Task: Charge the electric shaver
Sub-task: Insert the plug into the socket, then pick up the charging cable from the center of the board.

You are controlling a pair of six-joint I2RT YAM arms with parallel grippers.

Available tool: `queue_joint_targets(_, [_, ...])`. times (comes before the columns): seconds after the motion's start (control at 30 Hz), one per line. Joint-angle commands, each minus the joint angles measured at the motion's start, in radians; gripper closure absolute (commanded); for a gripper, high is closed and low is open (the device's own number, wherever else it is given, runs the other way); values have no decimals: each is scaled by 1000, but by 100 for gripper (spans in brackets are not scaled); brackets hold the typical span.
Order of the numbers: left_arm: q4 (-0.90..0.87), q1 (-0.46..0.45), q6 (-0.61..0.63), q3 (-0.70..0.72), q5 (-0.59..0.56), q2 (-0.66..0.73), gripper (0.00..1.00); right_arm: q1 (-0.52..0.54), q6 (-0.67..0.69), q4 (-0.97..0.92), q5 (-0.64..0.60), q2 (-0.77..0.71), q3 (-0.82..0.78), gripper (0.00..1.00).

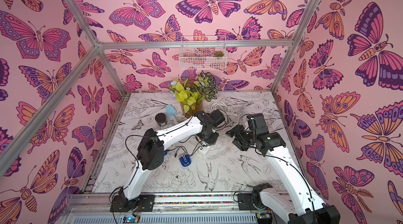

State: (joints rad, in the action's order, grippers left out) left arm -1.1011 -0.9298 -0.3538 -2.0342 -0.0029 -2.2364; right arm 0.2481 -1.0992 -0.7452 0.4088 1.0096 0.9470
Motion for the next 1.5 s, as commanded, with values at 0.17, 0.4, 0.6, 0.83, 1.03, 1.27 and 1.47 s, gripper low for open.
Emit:
queue_joint_targets(0.17, [-105,-7,-61,-58,3,136,59,-9,10,-6,-20,9,24,38])
queue_joint_targets(0.4, [-113,0,-76,-43,13,162,54,-9,11,0,-19,23,31,38])
queue_joint_targets(0.6, [-93,66,-193,65,23,283,52,-4,67,-24,-42,26,46,40])
queue_joint_targets(0.83, [115,253,-401,455,139,550,53,186,215,-75,-188,114,127,50])
queue_joint_targets(1.03, [331,398,-529,768,256,717,57,439,316,-56,-341,302,191,49])
queue_joint_targets(1.27, [386,457,-551,879,316,781,57,560,360,1,-469,467,259,43])
queue_joint_targets(1.47, [398,464,-547,891,345,795,58,587,299,45,-564,531,230,49])
